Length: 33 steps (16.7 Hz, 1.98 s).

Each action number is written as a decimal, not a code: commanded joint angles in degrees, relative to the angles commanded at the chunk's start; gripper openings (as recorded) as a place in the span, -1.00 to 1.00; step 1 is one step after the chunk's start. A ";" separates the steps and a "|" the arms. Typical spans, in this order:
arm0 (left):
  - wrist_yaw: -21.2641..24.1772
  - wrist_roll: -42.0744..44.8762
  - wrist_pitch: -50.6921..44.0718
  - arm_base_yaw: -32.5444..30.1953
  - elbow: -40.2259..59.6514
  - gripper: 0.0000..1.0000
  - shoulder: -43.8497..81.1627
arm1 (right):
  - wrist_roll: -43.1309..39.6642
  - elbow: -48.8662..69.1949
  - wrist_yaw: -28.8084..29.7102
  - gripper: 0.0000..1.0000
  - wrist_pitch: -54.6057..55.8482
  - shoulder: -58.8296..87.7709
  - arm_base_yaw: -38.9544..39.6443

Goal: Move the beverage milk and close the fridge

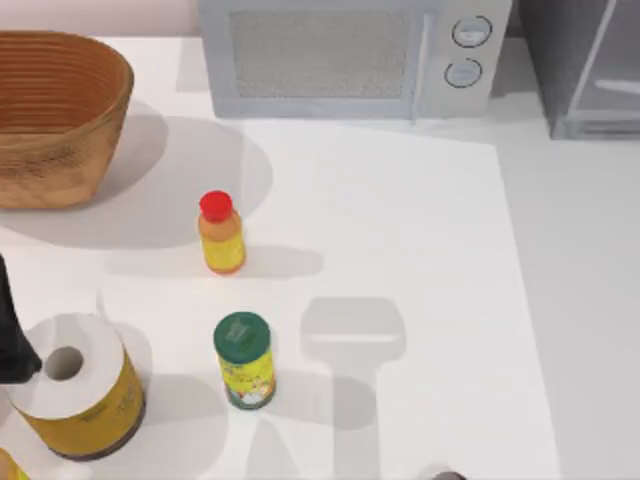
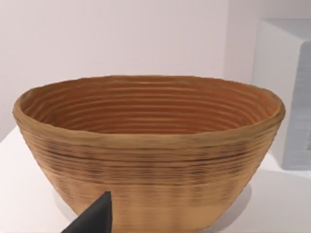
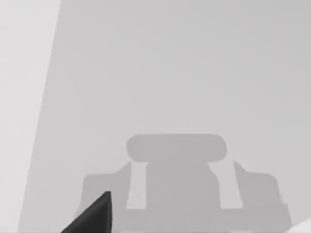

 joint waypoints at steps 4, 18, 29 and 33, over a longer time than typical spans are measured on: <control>0.00 0.00 0.00 0.00 0.00 1.00 0.00 | -11.36 4.39 -5.71 1.00 0.40 12.30 -11.88; 0.00 0.00 0.00 0.00 0.00 1.00 0.00 | -79.25 26.54 -38.11 1.00 1.56 80.54 -71.98; 0.00 0.00 0.00 0.00 0.00 1.00 0.00 | -109.29 35.46 -52.80 1.00 1.50 111.41 -98.19; 0.00 0.00 0.00 0.00 0.00 1.00 0.00 | -109.29 35.46 -52.80 1.00 1.50 111.41 -98.19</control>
